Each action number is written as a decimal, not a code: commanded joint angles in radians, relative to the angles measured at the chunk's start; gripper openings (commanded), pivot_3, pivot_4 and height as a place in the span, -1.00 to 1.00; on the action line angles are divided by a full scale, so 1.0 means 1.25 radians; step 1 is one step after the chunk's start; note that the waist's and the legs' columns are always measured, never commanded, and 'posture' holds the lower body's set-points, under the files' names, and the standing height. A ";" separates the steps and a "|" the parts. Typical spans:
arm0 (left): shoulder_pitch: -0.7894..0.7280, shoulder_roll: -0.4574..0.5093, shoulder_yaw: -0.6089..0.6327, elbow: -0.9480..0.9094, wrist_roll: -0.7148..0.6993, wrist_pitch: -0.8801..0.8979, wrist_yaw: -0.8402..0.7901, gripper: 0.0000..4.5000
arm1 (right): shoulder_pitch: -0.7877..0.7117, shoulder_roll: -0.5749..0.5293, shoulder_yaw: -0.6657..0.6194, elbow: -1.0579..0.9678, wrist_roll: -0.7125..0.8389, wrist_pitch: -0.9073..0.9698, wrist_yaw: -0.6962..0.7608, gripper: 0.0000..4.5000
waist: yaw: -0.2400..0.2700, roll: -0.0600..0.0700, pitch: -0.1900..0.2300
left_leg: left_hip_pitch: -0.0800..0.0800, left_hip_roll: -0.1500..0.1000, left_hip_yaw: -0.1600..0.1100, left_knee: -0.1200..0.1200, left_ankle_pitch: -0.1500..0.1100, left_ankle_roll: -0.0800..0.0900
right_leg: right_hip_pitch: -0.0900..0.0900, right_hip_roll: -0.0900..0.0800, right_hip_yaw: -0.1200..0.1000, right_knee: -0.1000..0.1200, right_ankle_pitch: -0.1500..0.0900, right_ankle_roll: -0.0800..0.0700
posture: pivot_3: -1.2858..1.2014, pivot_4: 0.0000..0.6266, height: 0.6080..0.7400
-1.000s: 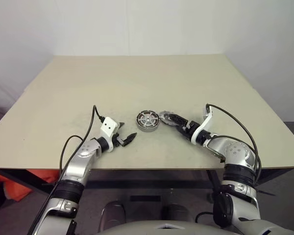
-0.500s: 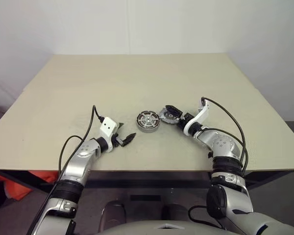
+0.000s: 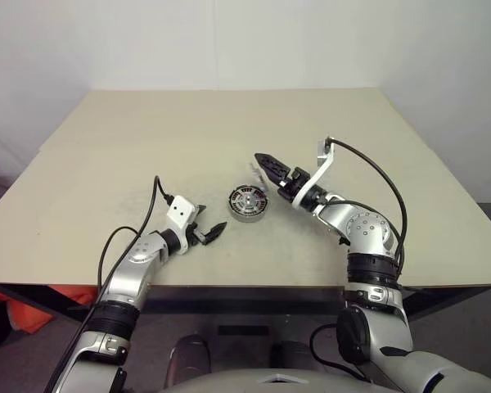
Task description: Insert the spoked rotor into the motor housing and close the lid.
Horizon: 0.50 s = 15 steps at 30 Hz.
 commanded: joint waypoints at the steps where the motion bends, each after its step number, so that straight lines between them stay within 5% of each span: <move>1: -0.004 0.003 0.008 -0.030 -0.001 -0.008 0.004 0.89 | 0.000 -0.010 0.026 -0.032 -0.005 -0.020 0.021 0.99 | 0.000 0.000 0.000 | 0.000 0.000 0.000 0.000 0.000 0.000 | 0.000 0.000 0.000 0.000 0.000 0.000 | 0.03 -1.00 1.00; 7: -0.006 0.002 0.008 -0.028 -0.001 -0.009 0.007 0.89 | 0.019 -0.046 0.123 -0.057 -0.094 -0.109 0.087 0.99 | 0.000 0.000 0.000 | 0.000 0.000 0.000 0.000 0.000 0.000 | 0.000 0.000 0.000 0.000 0.000 0.000 | 0.03 -1.00 1.00; 15: -0.013 0.002 0.008 -0.020 -0.001 -0.013 0.006 0.89 | -0.015 -0.075 0.320 0.080 -0.384 -0.405 0.121 0.99 | -0.001 0.000 0.000 | 0.000 0.000 0.000 0.000 0.000 0.000 | 0.000 0.000 0.000 0.000 -0.001 0.003 | 0.03 -1.00 1.00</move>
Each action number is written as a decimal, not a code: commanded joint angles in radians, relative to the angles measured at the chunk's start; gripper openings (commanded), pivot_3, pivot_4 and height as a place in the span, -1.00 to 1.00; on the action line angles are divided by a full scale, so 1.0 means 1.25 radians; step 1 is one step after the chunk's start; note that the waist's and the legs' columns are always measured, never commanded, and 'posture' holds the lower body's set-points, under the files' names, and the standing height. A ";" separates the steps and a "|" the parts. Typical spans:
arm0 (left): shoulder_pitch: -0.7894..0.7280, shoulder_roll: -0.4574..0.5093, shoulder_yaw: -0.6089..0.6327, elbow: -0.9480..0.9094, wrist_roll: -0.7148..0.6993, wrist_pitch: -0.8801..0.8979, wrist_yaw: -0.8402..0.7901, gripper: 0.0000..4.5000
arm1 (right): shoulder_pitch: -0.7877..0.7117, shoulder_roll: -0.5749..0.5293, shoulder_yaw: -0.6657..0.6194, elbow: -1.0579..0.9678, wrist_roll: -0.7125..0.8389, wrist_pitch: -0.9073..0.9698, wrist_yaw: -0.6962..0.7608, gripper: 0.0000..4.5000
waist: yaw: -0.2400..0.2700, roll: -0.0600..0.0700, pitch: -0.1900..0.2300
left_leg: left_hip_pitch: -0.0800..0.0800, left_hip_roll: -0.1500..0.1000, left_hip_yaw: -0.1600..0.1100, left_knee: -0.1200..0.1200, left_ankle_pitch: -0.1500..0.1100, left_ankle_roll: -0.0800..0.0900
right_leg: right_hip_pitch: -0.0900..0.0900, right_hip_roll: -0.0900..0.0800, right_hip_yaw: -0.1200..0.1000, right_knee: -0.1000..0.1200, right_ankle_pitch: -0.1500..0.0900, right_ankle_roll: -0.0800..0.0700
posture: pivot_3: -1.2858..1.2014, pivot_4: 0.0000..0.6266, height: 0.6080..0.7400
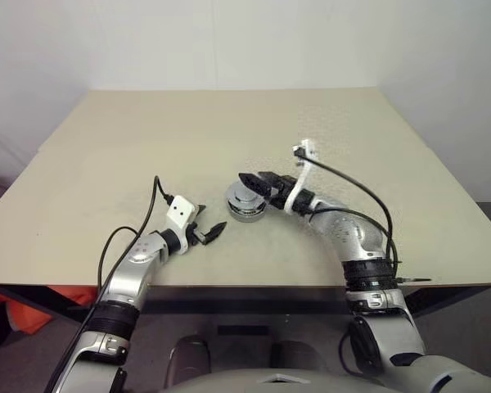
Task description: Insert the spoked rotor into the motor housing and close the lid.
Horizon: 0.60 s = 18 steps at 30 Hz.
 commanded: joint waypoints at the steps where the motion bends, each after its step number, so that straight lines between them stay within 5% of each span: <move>1: -0.013 0.004 0.009 -0.019 -0.001 -0.013 0.000 0.89 | -0.045 0.004 0.055 0.084 -0.113 -0.142 0.002 0.99 | 0.000 0.000 0.000 | 0.000 0.000 0.000 0.000 0.000 0.000 | 0.000 0.000 0.000 0.000 0.000 0.000 | 0.03 -1.00 1.00; 18: 0.010 0.015 0.020 -0.049 -0.005 -0.006 0.012 0.89 | -0.077 0.019 0.105 0.280 -0.280 -0.362 0.052 0.99 | -0.002 0.000 0.000 | -0.001 0.000 0.000 0.001 -0.001 0.002 | 0.000 0.000 0.000 0.000 0.003 -0.005 | 0.03 -1.00 1.00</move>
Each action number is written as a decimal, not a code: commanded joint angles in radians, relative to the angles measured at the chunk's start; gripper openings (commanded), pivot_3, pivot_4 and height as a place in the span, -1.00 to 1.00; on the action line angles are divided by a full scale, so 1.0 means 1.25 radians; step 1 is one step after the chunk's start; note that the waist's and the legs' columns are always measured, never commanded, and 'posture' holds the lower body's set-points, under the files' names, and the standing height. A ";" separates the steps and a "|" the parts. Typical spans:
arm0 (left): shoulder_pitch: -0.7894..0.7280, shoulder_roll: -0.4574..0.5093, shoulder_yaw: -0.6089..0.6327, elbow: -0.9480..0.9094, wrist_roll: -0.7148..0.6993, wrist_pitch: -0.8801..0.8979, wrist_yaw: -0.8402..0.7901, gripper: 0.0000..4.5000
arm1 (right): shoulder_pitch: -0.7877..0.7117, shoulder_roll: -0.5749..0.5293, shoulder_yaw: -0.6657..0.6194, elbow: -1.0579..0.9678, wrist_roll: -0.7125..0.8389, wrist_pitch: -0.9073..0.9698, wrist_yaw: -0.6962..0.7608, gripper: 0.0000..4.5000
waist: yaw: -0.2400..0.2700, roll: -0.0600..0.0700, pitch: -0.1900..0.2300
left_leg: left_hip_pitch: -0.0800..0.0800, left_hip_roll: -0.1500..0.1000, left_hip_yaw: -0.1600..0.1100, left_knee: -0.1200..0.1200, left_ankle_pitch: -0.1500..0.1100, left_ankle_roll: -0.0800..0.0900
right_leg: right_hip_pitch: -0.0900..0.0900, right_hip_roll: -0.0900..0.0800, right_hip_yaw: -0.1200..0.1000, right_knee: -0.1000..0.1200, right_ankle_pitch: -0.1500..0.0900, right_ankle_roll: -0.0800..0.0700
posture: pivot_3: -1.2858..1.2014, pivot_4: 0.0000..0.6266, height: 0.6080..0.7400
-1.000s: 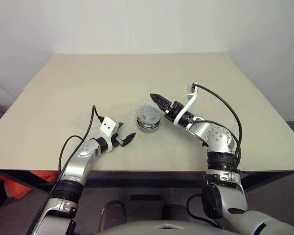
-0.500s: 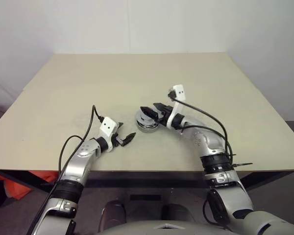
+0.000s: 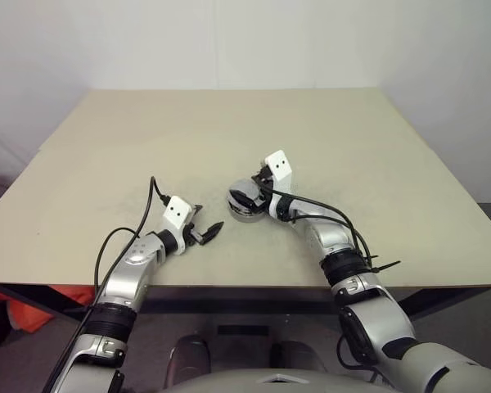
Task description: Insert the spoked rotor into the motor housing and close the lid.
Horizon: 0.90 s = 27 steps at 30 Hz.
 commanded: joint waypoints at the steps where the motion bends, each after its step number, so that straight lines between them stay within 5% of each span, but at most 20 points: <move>1: -0.004 0.006 0.013 -0.029 -0.004 -0.006 0.003 0.89 | -0.009 -0.003 0.012 0.006 -0.030 -0.046 0.007 0.99 | 0.000 0.000 0.000 | 0.000 0.000 0.000 0.000 0.000 0.000 | 0.000 0.000 0.000 0.000 0.000 0.000 | 0.03 -1.00 1.00; 3: -0.005 0.006 0.013 -0.029 -0.004 -0.006 0.004 0.89 | -0.008 -0.004 0.018 0.020 -0.046 -0.062 0.006 0.99 | 0.000 0.000 0.000 | 0.000 0.000 0.000 0.000 0.000 0.000 | 0.000 0.000 0.000 0.000 0.000 0.000 | 0.03 -1.00 1.00; 9: -0.008 0.008 0.015 -0.025 -0.004 -0.007 0.004 0.89 | -0.007 -0.013 0.020 0.040 -0.078 -0.093 0.001 0.38 | -0.001 0.000 0.000 | 0.001 0.000 0.000 0.001 -0.001 0.001 | 0.001 0.000 0.000 0.000 0.000 0.000 | 0.03 -1.00 1.00; 27: -0.012 0.008 0.015 -0.019 -0.004 -0.008 0.003 0.89 | -0.002 -0.041 -0.039 -0.034 0.000 0.020 0.079 0.38 | 0.003 0.000 0.000 | 0.001 0.000 0.000 0.002 -0.002 0.003 | 0.002 0.000 0.000 0.000 0.000 0.000 | 0.03 -1.00 1.00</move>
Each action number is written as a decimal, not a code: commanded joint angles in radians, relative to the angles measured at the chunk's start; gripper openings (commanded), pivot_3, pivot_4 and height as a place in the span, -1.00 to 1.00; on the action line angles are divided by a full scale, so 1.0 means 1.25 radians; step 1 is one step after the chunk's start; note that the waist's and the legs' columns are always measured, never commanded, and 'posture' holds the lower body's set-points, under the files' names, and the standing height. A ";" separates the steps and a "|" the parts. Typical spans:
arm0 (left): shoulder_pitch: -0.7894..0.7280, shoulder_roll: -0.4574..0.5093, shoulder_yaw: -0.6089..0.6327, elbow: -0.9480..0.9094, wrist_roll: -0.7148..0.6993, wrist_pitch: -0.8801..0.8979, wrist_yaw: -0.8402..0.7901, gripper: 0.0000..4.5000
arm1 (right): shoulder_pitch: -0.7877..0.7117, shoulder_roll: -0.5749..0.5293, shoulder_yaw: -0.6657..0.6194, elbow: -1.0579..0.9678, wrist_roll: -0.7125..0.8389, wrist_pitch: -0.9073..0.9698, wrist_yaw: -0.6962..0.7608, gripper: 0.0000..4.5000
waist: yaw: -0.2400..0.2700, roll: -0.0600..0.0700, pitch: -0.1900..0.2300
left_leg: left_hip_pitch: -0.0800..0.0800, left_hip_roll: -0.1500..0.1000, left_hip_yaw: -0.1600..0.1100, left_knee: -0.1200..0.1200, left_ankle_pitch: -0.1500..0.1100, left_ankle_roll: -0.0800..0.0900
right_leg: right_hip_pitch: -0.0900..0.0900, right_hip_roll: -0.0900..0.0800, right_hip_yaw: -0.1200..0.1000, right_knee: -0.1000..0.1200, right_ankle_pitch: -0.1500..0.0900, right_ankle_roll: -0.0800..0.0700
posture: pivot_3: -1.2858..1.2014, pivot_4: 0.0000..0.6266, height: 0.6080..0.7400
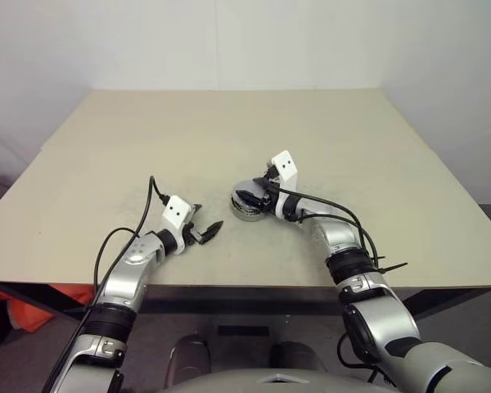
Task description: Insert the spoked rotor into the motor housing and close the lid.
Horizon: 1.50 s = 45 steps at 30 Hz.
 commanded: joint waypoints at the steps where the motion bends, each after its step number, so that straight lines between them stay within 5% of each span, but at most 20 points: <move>1: -0.013 0.006 0.013 -0.018 -0.004 -0.009 0.001 0.89 | 0.004 -0.020 0.007 -0.040 -0.013 -0.019 0.013 0.38 | 0.000 0.000 0.000 | 0.000 0.000 0.000 0.000 0.000 0.000 | 0.000 0.000 0.000 0.000 0.000 0.000 | 0.03 -1.00 1.00; 45: -0.005 0.003 0.009 -0.020 -0.002 -0.010 0.001 0.89 | 0.027 -0.087 0.062 -0.082 -0.069 -0.101 0.092 0.38 | -0.001 0.000 0.000 | -0.001 0.000 0.000 0.002 -0.001 0.001 | 0.000 0.000 0.000 0.000 0.000 0.000 | 0.03 -1.00 1.00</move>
